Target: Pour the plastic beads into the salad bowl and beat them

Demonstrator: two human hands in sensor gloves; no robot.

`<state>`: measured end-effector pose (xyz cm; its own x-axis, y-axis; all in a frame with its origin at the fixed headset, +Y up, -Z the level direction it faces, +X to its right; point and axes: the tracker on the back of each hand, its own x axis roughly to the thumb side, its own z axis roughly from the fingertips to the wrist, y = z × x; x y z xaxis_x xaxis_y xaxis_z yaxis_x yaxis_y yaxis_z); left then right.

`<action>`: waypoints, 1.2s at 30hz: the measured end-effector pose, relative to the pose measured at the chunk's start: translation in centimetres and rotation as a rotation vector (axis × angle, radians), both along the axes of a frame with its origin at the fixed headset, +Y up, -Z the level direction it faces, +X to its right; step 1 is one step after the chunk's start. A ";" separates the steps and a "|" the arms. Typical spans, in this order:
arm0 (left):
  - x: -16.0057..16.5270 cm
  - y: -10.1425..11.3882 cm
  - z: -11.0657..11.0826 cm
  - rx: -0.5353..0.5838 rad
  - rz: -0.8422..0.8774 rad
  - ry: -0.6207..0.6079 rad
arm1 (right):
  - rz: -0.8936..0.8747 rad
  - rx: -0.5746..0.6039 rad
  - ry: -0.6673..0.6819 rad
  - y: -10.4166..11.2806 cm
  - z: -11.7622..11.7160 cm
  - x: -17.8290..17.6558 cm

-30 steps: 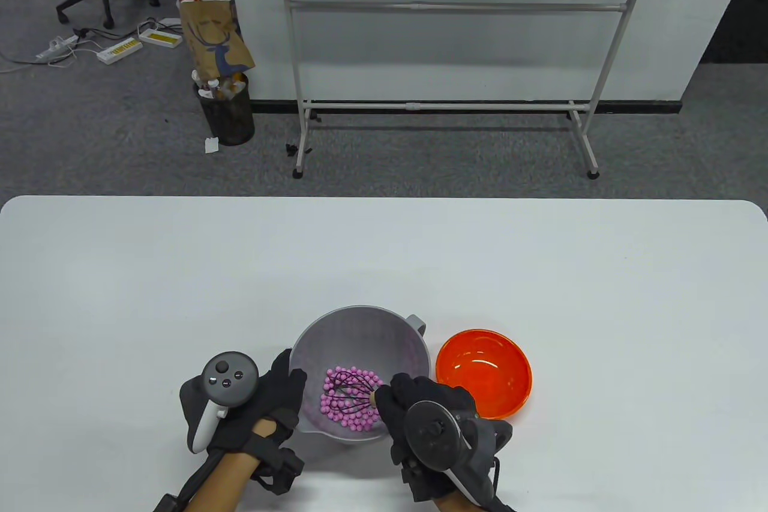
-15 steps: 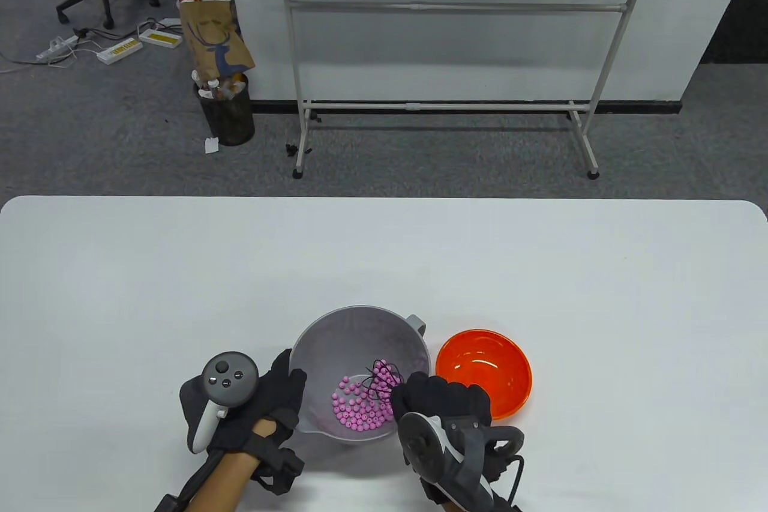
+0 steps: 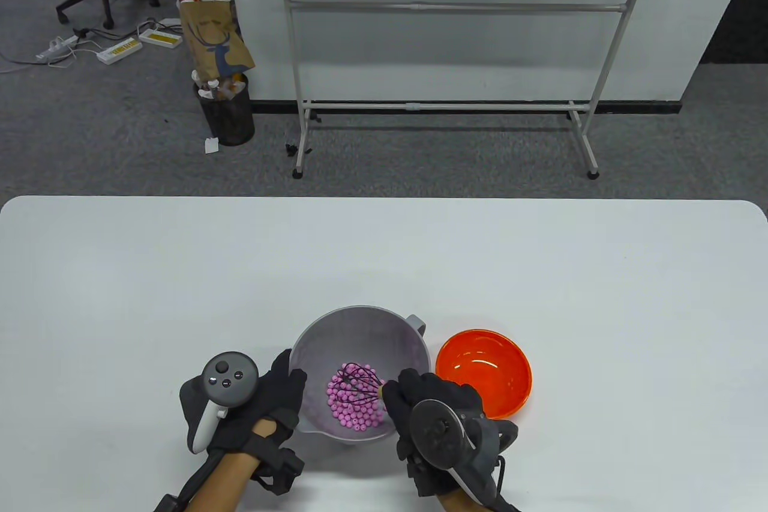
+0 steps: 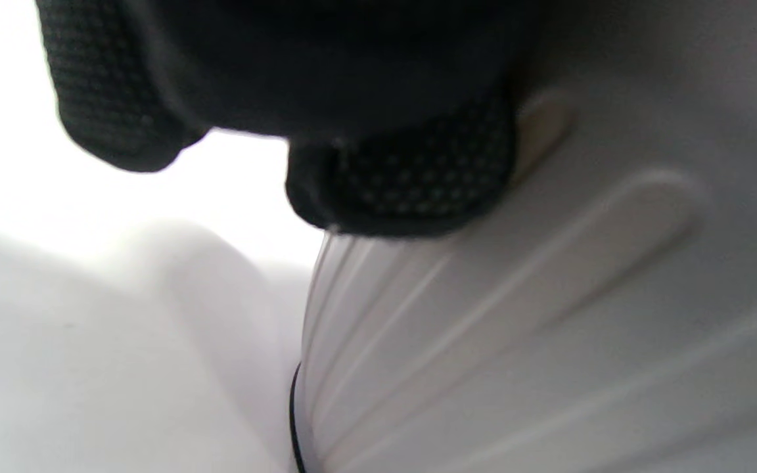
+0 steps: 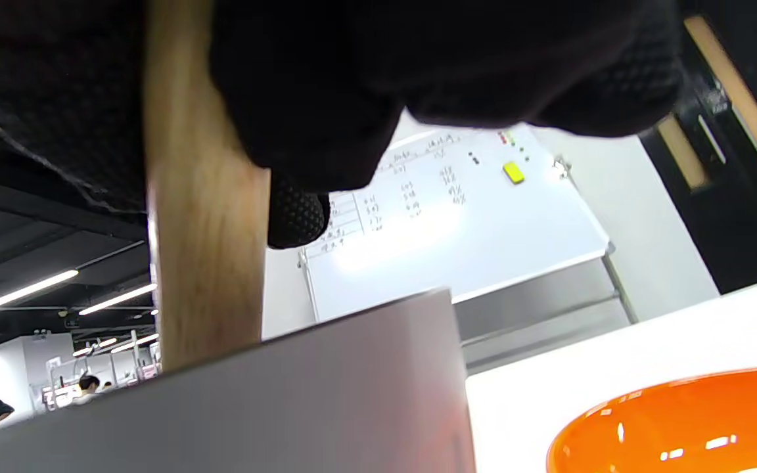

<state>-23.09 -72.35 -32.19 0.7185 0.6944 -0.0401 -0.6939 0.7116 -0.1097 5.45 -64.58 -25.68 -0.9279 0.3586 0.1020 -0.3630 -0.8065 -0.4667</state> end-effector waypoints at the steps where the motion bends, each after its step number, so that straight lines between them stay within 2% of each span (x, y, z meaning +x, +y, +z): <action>1: 0.0 0.0 0.0 0.000 0.000 0.000 | 0.028 0.012 -0.012 0.0 0.0 0.0; 6: 0.0 0.0 0.0 0.000 -0.001 0.000 | 0.107 0.054 -0.044 0.4 0.3 -0.1; 12: 0.0 0.0 0.0 -0.001 0.001 0.001 | 0.155 0.034 -0.048 1.5 0.9 0.1; 16: 0.0 0.0 0.0 -0.001 0.000 0.001 | 0.184 0.010 0.001 2.3 1.6 -0.2; 19: 0.0 0.0 0.0 0.000 0.000 0.000 | 0.142 -0.022 0.052 2.5 1.7 -0.4; 25: 0.0 0.0 0.0 0.000 -0.001 0.000 | -0.019 -0.069 0.098 0.9 0.6 -0.3; 36: 0.0 0.0 0.0 0.000 0.000 -0.001 | 0.105 0.039 -0.019 0.4 0.2 -0.3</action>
